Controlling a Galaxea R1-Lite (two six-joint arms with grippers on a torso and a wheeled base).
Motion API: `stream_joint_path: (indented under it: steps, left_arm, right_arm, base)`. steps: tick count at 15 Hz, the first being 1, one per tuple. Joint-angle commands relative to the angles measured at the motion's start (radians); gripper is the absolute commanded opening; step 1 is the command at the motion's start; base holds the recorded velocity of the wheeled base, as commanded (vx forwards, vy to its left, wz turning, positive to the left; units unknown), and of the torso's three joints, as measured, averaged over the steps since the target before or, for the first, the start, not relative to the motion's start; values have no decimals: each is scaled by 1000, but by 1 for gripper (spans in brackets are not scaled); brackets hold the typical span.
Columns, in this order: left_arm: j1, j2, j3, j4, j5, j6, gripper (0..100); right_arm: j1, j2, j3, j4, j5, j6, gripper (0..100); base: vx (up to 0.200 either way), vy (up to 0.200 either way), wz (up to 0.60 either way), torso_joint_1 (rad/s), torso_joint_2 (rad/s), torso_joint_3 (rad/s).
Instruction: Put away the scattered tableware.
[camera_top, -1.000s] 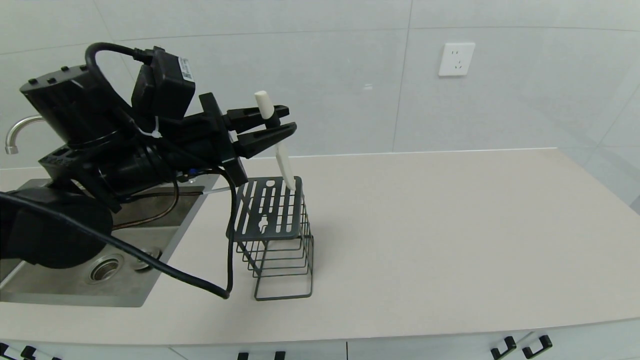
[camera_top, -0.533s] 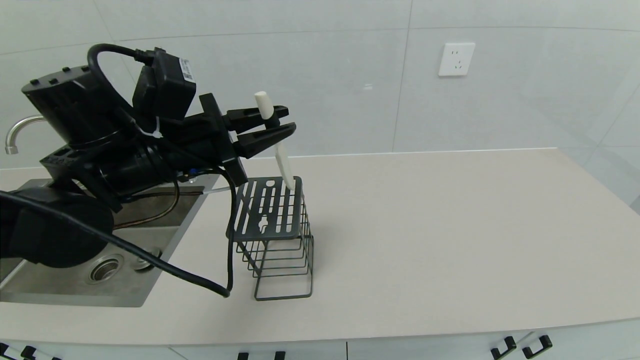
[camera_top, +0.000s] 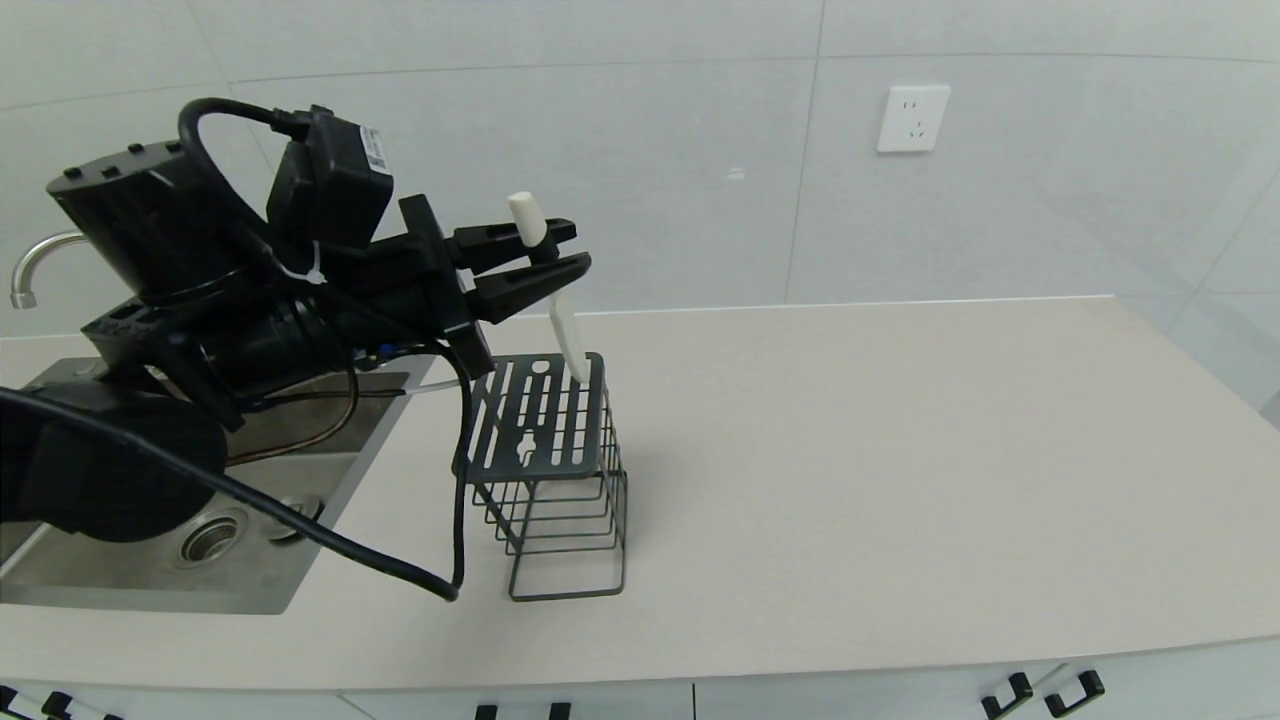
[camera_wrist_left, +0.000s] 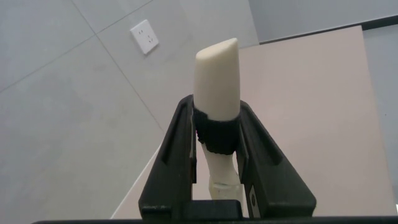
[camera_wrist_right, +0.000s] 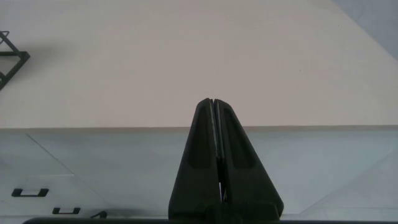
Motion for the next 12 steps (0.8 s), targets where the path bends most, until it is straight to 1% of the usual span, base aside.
stream_joint_path:
  steps: [1,2,5,12]
  left_arm:
    - [-10,2,10,2,0,2,0]
    - [-12,4,11,2,0,8,0]
    - [-15,7,16,4,0,11,0]
    - [-15,22,47,4,0,11,0]
  right_arm:
    - [0,2,0,0,0,0,0]
    - [0,2,0,0,0,0,0]
    - [0,2,0,0,0,0,0]
    - [0,2,0,0,0,0,0]
  base:
    - [0,0,0,0,0,0]
    - [0,0,0,0,0,0]
    - [0,0,0,0,0,0]
    - [0,0,0,0,0,0]
